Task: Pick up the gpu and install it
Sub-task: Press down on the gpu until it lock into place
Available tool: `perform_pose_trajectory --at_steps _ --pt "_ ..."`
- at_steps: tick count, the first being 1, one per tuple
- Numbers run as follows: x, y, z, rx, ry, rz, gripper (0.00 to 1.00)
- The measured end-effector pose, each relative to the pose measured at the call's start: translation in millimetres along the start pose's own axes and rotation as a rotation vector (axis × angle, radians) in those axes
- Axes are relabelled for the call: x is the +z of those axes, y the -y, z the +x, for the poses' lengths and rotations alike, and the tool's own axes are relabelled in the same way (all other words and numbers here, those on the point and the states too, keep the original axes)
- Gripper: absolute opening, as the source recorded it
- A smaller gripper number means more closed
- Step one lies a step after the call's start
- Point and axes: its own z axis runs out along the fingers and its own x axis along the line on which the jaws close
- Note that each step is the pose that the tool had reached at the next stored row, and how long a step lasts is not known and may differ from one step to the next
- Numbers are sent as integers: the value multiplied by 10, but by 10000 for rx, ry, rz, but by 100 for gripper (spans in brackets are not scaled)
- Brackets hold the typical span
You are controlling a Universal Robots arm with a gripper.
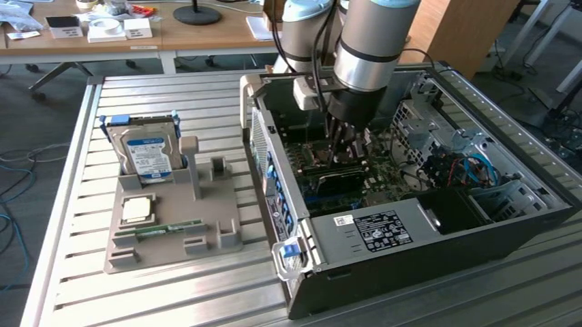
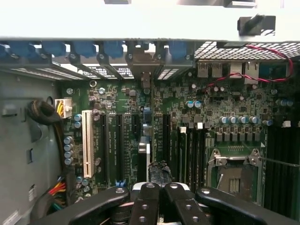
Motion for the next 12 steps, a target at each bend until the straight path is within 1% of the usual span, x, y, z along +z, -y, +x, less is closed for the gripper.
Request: perform_pose_trajectory --at_steps 5,12 --pt "45 -1 0 1 0 0 11" --pt "57 -1 0 1 1 1 11"
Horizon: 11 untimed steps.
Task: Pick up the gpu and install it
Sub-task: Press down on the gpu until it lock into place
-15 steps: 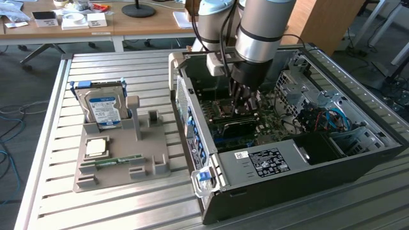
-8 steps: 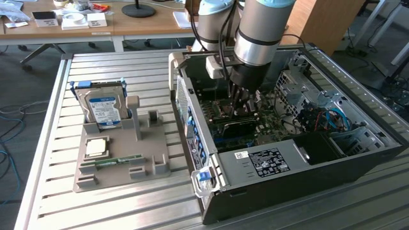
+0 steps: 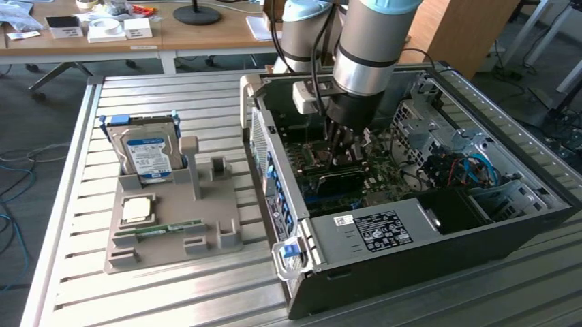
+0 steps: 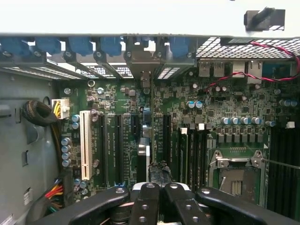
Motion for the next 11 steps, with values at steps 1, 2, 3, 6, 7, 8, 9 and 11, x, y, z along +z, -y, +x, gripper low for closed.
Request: perform_pose_trajectory --at_steps 1,2,3,6,7,8,9,11 --pt "1 0 0 0 -4 -2 11" --pt "1 0 0 0 -6 -2 11" --pt "7 0 0 0 -6 0 11" --pt "28 0 1 -1 -21 -1 11" --pt "29 0 1 -1 -23 -2 11" --pt "29 0 1 0 -23 -2 11" --pt "30 -1 1 0 -25 -2 11" --pt "33 -1 5 0 -20 0 11"
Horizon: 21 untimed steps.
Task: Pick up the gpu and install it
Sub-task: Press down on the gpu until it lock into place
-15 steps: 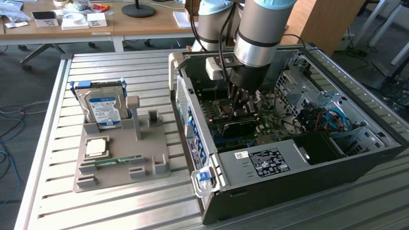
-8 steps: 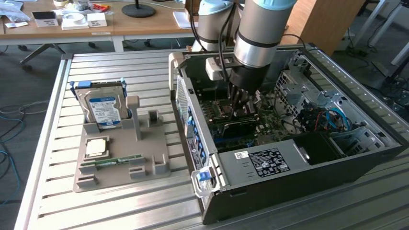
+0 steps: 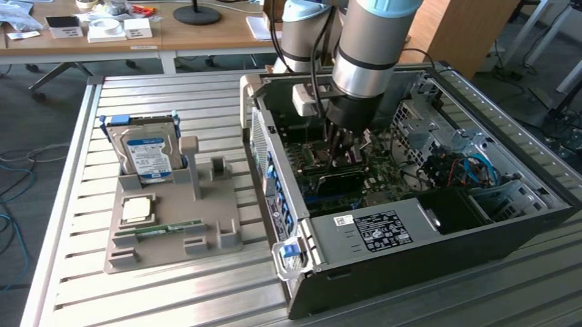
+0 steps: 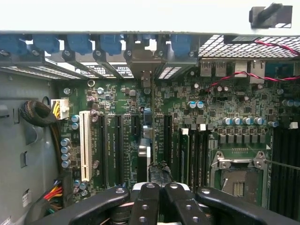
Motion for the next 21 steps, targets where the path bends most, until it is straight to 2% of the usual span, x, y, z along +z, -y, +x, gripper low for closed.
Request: perform_pose_trajectory --at_steps 21 --pt "52 0 5 -2 -17 -3 11"
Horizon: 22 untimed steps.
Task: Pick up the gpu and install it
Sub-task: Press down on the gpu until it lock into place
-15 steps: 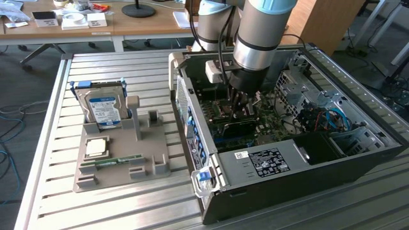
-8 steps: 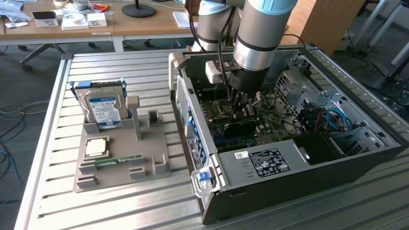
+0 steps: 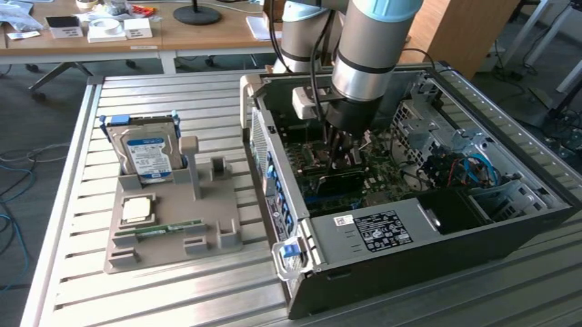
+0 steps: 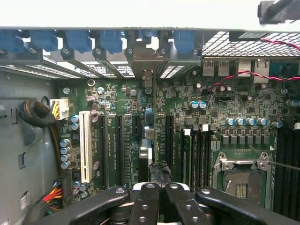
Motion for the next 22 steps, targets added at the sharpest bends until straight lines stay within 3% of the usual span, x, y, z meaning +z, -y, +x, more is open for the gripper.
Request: perform_pose_trajectory --at_steps 22 --pt "11 -39 8 0 1 1 11"
